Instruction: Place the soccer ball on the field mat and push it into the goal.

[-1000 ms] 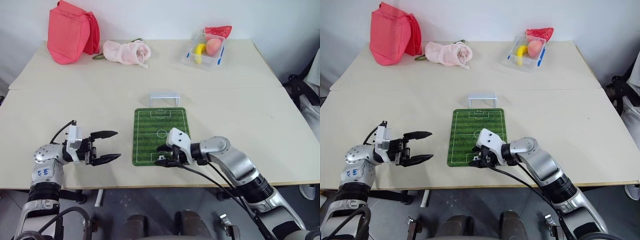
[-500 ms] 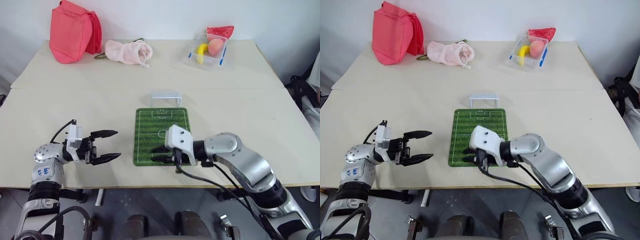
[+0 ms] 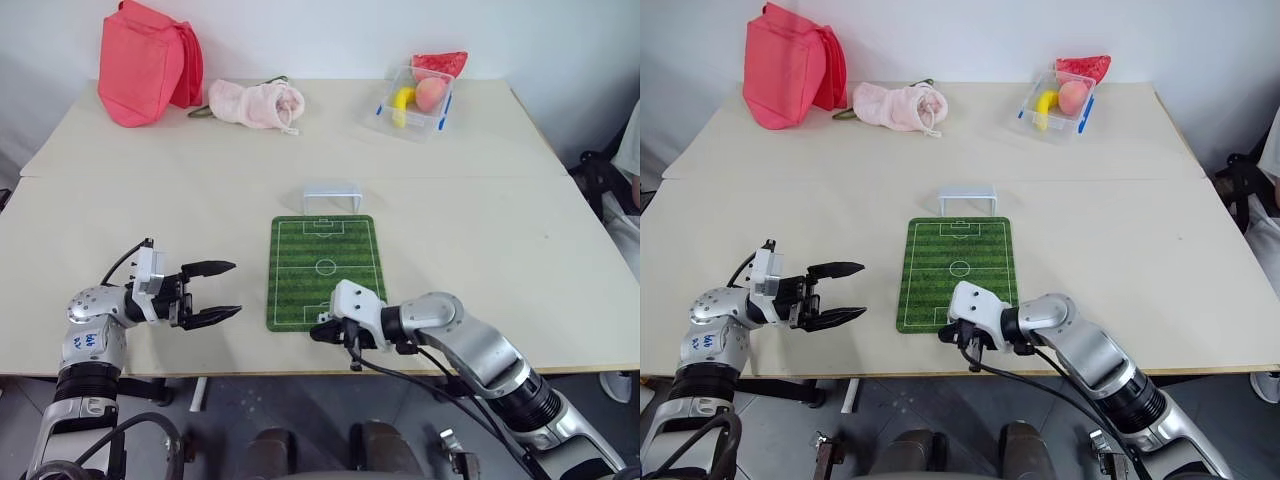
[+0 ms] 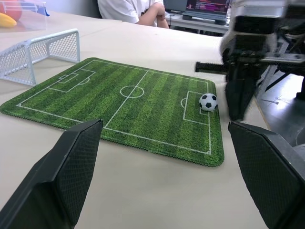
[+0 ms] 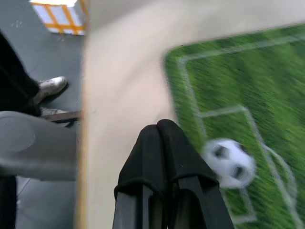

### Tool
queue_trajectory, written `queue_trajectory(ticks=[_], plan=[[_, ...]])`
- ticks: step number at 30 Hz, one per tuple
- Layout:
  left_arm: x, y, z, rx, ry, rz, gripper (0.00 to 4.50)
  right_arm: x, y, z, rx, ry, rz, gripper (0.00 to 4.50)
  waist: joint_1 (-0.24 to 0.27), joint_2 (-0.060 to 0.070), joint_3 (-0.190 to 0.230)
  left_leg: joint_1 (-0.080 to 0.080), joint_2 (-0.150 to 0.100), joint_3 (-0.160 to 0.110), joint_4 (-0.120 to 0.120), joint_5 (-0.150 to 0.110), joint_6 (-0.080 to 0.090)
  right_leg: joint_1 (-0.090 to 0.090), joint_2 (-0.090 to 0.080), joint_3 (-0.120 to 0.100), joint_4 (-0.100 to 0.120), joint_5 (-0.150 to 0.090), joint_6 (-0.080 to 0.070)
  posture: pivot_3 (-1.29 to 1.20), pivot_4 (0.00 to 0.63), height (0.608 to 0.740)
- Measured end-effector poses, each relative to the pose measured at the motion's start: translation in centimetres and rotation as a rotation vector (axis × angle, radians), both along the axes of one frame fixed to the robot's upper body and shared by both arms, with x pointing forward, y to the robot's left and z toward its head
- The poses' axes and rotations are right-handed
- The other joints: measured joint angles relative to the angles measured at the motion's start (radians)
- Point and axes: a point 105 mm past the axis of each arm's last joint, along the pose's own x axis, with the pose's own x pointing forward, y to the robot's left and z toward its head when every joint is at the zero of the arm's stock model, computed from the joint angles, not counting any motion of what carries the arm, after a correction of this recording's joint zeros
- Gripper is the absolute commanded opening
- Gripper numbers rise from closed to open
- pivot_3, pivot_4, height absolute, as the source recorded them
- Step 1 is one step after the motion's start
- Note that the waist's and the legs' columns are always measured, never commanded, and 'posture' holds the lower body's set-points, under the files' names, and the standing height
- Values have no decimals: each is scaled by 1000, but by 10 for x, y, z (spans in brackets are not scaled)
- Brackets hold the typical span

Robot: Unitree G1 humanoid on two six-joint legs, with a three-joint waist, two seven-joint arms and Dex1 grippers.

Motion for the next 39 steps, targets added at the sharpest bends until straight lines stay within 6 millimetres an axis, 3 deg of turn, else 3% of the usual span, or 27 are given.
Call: queue_trajectory(ticks=[7,11,13,19,24,30,36,37,39], plan=[[2,-1,4,1,-18,-2,4500,65,-32,45,64,-176,-232,47,-1,0,0,0,0,0,0,0,0,0,0,0,0,0,0,0,150,740],[6,-8,7,-12,-48,-16,4500,100,-42,87,199,-302,-401,47,-2,0,0,0,0,0,0,0,0,-1,0,-2,3,0,0,0,150,740],[7,-9,6,-12,-52,-18,4500,103,-49,97,226,-339,-427,47,-2,0,0,0,0,0,-1,0,0,0,0,-2,4,0,0,0,150,740],[7,-8,2,-15,-44,-6,4500,94,-65,74,190,-293,-444,47,-1,0,0,-1,-1,-1,-1,0,1,0,-1,-6,4,0,0,0,150,740],[16,-8,1,-21,-42,57,4500,76,-95,78,172,-313,-431,47,1,0,1,-2,-1,-2,-1,0,1,1,-2,-8,3,0,0,0,150,740],[43,5,1,-40,14,274,4500,52,-146,55,148,-209,-454,1865,5,-2,2,-2,-1,-4,0,0,1,3,-1,-9,2,0,0,0,150,740],[56,15,6,-69,27,387,4500,44,-190,53,207,-218,-526,3899,0,-3,2,-1,-1,-3,0,0,1,2,-1,-10,2,0,0,0,150,740],[58,16,9,-80,21,397,4500,40,-196,55,228,-227,-530,4155,2,-3,2,-1,-1,-3,0,0,0,3,-1,-10,2,0,0,0,150,740],[60,21,16,-116,12,419,4500,35,-206,55,250,-239,-550,4155,4,-3,2,-1,-1,-3,1,0,0,3,-1,-11,3,0,0,0,150,740]])
